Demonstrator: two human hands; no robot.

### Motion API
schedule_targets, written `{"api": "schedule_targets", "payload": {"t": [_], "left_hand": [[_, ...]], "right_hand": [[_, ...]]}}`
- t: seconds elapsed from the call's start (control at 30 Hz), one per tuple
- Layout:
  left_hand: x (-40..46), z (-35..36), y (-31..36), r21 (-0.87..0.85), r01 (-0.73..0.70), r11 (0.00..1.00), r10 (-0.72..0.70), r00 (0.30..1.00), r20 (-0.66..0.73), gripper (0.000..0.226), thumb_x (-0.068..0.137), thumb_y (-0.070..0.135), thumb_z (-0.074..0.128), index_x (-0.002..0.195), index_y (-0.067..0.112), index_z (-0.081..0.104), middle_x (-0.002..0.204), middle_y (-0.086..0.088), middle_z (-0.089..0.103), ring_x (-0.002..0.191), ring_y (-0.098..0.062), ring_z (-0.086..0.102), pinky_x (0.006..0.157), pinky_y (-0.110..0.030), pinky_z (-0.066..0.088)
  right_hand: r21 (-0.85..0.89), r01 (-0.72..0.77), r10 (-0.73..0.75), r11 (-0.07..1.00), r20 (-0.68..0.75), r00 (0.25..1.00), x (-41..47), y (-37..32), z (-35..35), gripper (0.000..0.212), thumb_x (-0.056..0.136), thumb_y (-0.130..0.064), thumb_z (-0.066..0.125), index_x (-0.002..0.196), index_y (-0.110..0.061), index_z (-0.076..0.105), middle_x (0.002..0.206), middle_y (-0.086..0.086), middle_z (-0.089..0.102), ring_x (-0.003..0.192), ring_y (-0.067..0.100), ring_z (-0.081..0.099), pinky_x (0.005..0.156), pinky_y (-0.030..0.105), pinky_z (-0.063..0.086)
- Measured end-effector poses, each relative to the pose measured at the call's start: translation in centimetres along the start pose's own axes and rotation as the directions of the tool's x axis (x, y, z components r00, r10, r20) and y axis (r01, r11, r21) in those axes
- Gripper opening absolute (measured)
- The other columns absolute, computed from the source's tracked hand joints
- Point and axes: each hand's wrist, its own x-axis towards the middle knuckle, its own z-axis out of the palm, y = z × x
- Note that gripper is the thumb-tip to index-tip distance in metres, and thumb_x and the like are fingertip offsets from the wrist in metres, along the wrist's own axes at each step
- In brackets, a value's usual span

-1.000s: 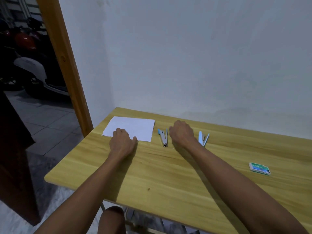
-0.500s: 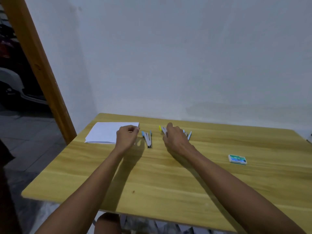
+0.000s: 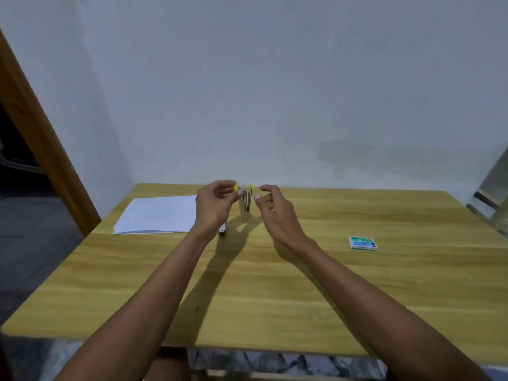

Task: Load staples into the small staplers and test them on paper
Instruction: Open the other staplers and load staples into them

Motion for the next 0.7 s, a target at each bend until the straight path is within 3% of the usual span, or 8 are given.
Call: {"api": "schedule_targets", "payload": {"t": [0.13,0.23,0.43,0.6,0.7], "left_hand": [[-1.1,0.5,1.0,0.121,-0.185,0.975,0.174,0.981,0.09,0.024,0.081,0.022,0.079,0.103,0.014,0.073,0.093,0.003,0.075,0.09,-0.006,0.07,0.08,-0.018,0.054],[-1.5,0.8,1.4,0.137,-0.205,0.969,0.189,0.974,0.122,0.021,0.082,0.025,0.078,0.101,0.017,0.075,0.093,0.009,0.076,0.093,-0.003,0.07,0.081,-0.019,0.054],[-1.9,1.8,1.9,0.156,-0.285,0.946,0.273,0.957,0.098,0.019,0.083,0.017,0.078,0.101,0.013,0.074,0.096,0.006,0.075,0.091,-0.004,0.07,0.078,-0.021,0.056],[-2.0,2.4,2.3,0.189,-0.368,0.91,0.357,0.93,0.093,0.021,0.083,0.014,0.077,0.104,0.01,0.074,0.095,0.005,0.073,0.088,0.002,0.068,0.072,-0.012,0.053],[-2.2,2.5,2.7,0.19,-0.388,0.902,0.378,0.922,0.087,0.02,0.084,0.013,0.076,0.103,0.01,0.075,0.094,0.005,0.073,0.086,0.003,0.068,0.069,-0.011,0.052]], "right_hand": [[0.07,-0.006,0.007,0.997,-0.019,1.0,0.8,-0.5,-0.4,0.032,0.099,-0.048,0.049,0.102,-0.021,0.063,0.069,0.003,0.065,0.064,0.022,0.059,0.063,0.041,0.048],[-0.016,0.056,-0.056,0.998,0.011,0.998,1.0,-0.6,-0.9,0.033,0.102,-0.045,0.043,0.092,-0.019,0.06,0.06,-0.004,0.054,0.053,0.009,0.044,0.055,0.034,0.036],[-0.131,0.077,-0.077,0.988,0.004,0.997,1.6,-0.7,-1.4,0.042,0.104,-0.041,0.026,0.093,-0.016,0.058,0.075,0.005,0.063,0.069,0.022,0.056,0.063,0.043,0.046],[-0.075,0.011,-0.014,0.997,-0.036,0.999,2.0,-1.3,-1.7,0.039,0.104,-0.03,0.029,0.089,-0.01,0.06,0.074,0.003,0.059,0.062,0.023,0.054,0.051,0.034,0.046],[-0.113,-0.016,0.008,0.993,-0.069,0.998,2.2,-1.2,-1.5,0.036,0.102,-0.022,0.032,0.083,-0.01,0.061,0.073,0.0,0.058,0.066,0.022,0.054,0.054,0.031,0.041]]}}
